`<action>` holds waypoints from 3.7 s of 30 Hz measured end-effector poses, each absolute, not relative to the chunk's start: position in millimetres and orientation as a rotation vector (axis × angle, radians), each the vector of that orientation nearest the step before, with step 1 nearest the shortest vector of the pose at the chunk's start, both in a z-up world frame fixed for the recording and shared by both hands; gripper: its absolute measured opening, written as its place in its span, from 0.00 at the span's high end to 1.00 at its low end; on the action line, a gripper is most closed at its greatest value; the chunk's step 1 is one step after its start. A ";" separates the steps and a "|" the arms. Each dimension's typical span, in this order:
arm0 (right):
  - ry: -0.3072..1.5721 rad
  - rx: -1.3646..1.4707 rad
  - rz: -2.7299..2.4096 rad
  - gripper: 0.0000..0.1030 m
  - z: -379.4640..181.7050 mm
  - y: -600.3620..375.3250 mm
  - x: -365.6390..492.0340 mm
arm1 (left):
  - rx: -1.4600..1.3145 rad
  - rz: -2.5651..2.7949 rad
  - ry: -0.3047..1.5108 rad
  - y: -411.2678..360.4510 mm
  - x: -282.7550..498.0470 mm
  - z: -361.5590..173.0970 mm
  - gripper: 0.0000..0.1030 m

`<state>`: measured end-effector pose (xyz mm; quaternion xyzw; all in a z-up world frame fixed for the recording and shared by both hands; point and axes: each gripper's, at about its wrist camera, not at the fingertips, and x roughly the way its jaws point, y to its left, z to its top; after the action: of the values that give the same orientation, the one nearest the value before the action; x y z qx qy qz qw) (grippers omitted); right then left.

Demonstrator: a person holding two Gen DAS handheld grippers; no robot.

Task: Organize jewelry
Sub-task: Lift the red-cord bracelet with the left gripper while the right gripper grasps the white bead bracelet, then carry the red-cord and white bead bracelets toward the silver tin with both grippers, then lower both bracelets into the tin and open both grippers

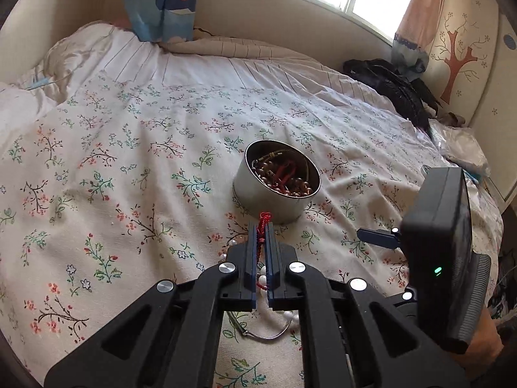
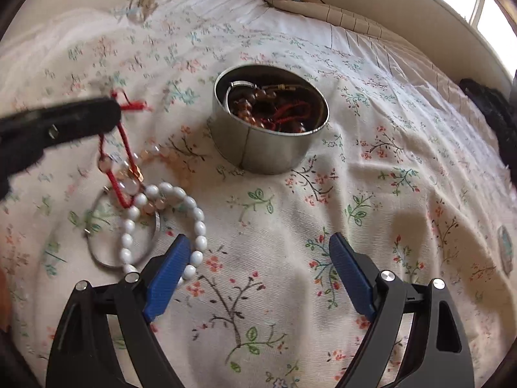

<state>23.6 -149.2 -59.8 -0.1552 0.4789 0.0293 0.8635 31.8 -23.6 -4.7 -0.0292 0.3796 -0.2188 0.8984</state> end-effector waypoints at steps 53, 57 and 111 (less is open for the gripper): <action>0.799 0.753 0.498 0.92 -22.2 -261.5 -5.3 | 0.075 -0.421 0.693 -49.0 12.2 7.5 0.96; 0.726 0.772 0.522 0.92 -8.7 -264.3 -8.3 | 0.078 -0.411 0.673 -48.2 11.2 10.9 0.96; 0.570 0.685 0.437 0.92 -0.4 -267.6 91.6 | -0.143 -0.485 0.646 -87.6 100.9 11.3 0.96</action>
<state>91.6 -267.6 -0.4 0.3286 0.2734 0.2098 0.8793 100.9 -87.6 11.3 -0.0697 0.3139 -0.2360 0.9170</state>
